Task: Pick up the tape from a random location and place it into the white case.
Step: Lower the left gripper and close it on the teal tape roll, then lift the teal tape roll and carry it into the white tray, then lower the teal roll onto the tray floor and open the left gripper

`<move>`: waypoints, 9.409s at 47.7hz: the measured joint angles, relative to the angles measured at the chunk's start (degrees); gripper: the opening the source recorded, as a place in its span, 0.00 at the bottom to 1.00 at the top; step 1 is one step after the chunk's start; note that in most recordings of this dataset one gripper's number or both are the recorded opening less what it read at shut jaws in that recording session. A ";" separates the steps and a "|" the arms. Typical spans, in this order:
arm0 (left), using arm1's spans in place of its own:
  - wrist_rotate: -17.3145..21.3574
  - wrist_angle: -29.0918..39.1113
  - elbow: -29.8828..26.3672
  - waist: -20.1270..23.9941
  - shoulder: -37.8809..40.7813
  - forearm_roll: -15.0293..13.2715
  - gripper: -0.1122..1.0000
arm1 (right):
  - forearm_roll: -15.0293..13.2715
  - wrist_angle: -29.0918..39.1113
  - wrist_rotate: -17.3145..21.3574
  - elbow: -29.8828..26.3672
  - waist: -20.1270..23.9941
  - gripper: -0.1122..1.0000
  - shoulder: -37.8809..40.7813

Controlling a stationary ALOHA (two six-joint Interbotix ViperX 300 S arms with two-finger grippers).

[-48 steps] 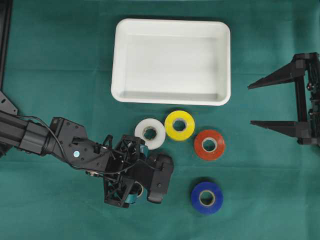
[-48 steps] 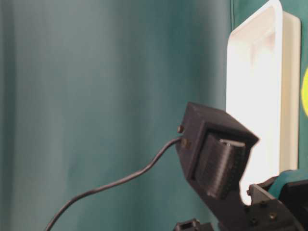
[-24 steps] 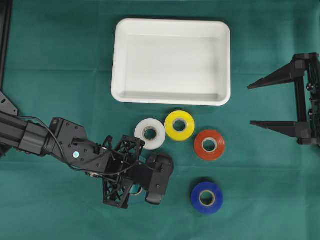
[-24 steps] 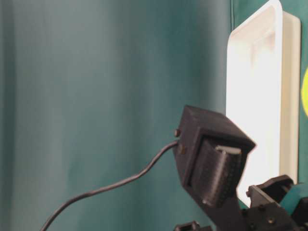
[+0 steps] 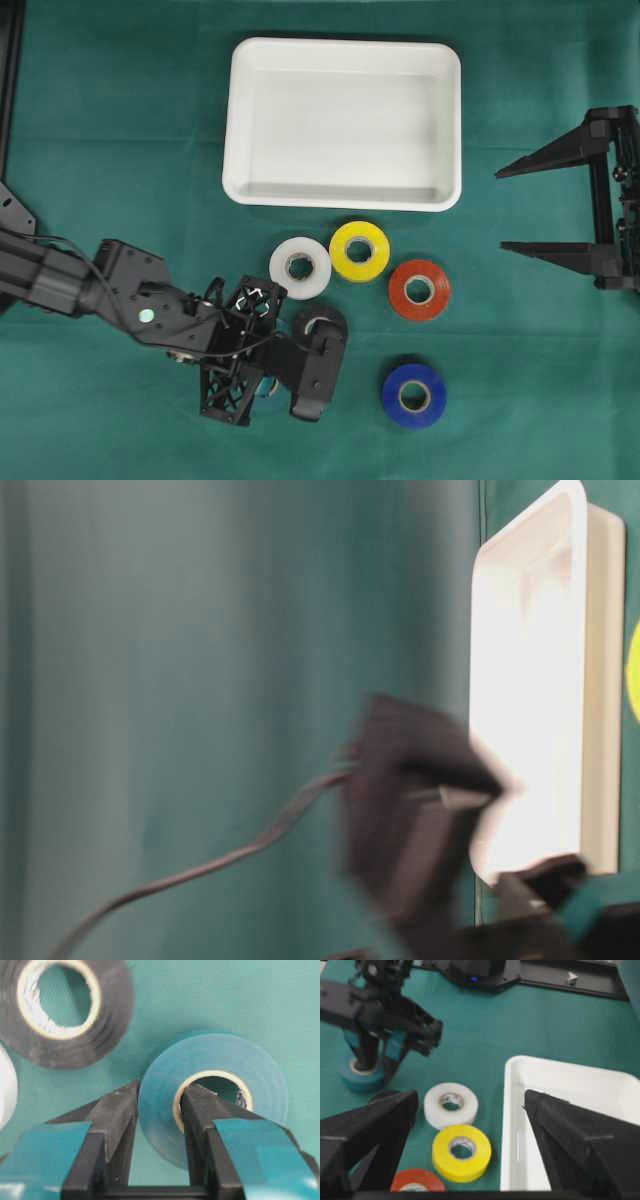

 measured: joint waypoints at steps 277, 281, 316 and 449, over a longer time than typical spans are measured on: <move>3.25 22.06 -27.60 36.47 -5.01 0.18 0.29 | -0.53 1.76 -0.35 -0.53 0.00 0.92 0.09; 3.25 22.06 -27.60 36.47 -5.10 0.26 0.29 | -0.53 1.76 -0.35 -0.53 0.00 0.92 0.00; 3.25 22.06 -27.60 36.47 -5.01 0.26 0.29 | -0.62 1.93 -0.35 -0.53 0.00 0.92 0.09; 5.89 0.18 -16.17 39.20 10.02 0.00 0.95 | -0.88 1.76 -0.35 -0.53 0.00 0.92 2.02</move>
